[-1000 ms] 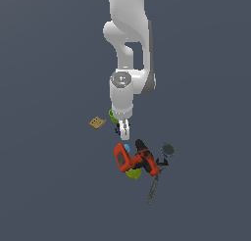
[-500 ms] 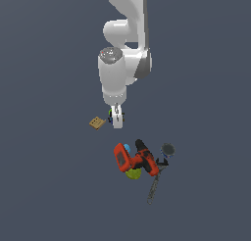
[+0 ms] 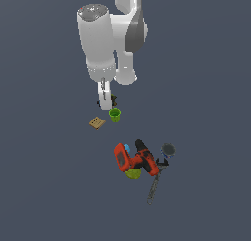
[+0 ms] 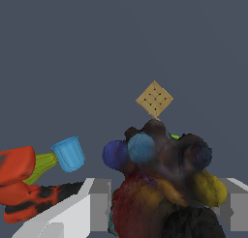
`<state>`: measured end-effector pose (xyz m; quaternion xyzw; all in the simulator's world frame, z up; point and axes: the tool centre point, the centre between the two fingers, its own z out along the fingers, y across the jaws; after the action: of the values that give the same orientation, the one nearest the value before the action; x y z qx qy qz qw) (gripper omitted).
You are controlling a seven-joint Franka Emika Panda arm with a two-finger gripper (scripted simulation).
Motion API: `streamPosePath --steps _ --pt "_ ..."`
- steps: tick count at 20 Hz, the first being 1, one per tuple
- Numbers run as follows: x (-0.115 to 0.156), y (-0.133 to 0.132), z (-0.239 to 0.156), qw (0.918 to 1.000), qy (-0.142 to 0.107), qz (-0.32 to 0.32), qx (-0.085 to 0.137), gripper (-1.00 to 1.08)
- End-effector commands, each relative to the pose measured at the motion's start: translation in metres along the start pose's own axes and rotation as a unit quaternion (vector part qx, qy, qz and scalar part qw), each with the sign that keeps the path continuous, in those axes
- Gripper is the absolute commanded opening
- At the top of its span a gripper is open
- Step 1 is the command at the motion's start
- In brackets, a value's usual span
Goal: Pick up a designated object from a clutter of objects.
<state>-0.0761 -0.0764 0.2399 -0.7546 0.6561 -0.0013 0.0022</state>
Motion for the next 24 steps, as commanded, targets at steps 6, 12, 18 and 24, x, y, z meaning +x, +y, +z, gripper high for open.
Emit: streamPosePath --steps 6,12,18,24 --pt "0.024 0.012 -0.071 1.0 0.0 0.0 -0.001 -1.0" --pt "0.043 0.021 -0.127 1.0 0.0 0.0 -0.002 -1.0" --pt "0.058 0.026 -0.17 1.0 0.0 0.0 -0.002 -1.0" --pt "0.068 0.028 -0.196 1.0 0.0 -0.001 -0.002 -1.0"
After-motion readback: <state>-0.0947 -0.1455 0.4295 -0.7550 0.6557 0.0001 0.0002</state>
